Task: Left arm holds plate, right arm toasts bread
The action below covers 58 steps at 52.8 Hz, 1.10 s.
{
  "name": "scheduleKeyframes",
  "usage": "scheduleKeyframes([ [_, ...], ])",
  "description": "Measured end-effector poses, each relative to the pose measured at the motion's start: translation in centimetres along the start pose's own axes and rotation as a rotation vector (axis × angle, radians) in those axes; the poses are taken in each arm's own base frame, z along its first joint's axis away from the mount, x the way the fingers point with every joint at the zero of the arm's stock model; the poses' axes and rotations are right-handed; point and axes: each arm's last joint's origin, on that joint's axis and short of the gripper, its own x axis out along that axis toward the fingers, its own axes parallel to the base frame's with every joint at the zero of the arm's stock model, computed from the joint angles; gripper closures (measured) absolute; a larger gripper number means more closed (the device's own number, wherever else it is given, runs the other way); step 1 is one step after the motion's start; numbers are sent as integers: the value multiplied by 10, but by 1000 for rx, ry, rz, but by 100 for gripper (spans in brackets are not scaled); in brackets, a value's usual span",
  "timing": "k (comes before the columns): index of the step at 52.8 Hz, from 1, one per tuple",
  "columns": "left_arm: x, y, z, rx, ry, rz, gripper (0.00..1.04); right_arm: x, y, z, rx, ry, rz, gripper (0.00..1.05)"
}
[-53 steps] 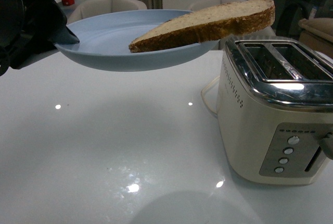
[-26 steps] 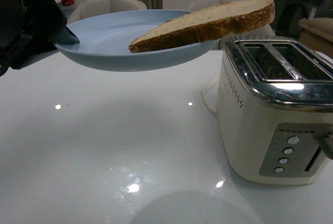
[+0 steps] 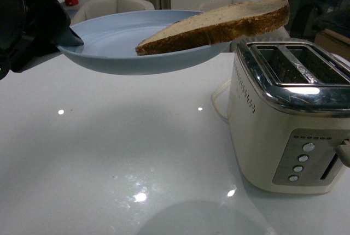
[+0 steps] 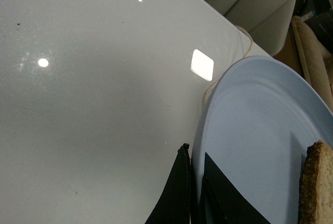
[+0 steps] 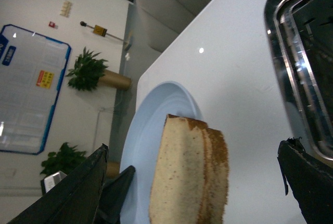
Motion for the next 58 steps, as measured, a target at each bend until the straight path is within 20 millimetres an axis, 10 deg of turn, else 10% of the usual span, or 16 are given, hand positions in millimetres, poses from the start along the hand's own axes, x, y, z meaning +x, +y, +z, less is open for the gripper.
scheduleKeyframes([
  [18, 0, 0, 0, 0, 1, 0, 102, 24, 14, -23, 83, 79, 35, 7],
  [47, 0, 0, 0, 0, 0, 0, 102, 18, 17, -24, 85, 67, 9, 98],
  [58, 0, 0, 0, 0, 0, -1, 102, 2, 32, -11, 35, 3, 19, 101],
])
